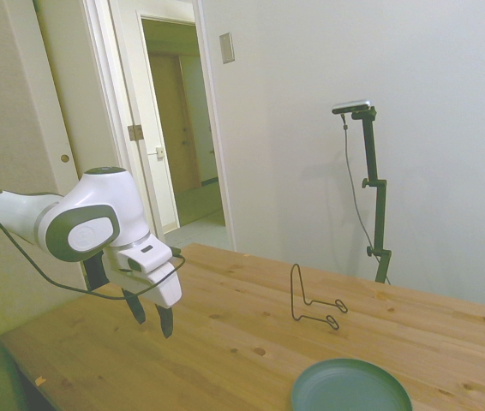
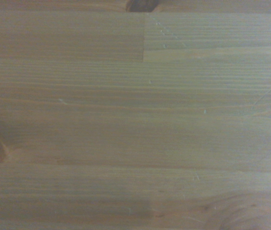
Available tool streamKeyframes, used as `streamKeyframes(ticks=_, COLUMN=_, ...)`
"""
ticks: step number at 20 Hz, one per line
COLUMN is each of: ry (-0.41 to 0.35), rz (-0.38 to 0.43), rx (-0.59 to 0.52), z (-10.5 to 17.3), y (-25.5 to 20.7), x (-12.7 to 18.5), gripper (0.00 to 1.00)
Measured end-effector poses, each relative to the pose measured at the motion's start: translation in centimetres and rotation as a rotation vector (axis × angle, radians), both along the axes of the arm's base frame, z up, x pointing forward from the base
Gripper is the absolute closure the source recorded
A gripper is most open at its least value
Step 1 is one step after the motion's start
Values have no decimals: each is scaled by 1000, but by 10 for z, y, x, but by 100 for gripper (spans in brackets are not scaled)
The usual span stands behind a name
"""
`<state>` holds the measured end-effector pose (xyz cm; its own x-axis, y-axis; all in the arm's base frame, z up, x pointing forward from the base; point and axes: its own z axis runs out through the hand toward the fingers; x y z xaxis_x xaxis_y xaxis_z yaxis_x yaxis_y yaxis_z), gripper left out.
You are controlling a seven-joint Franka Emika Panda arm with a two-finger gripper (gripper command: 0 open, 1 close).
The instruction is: Load the plate
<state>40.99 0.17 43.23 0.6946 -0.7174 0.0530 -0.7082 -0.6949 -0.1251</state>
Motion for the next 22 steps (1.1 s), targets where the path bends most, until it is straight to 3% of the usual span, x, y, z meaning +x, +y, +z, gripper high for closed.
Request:
streamKeyframes(ticks=9, ry=-13, rz=-31, rx=13, z=9, y=-14, x=3, gripper=0)
streamKeyframes(ticks=16, ry=-40, rz=-122, rx=-25, z=37, y=-75, x=7, gripper=0)
streamKeyframes(ticks=22, ry=-26, rz=-182, rx=-93, z=38, y=-128, x=23, gripper=0)
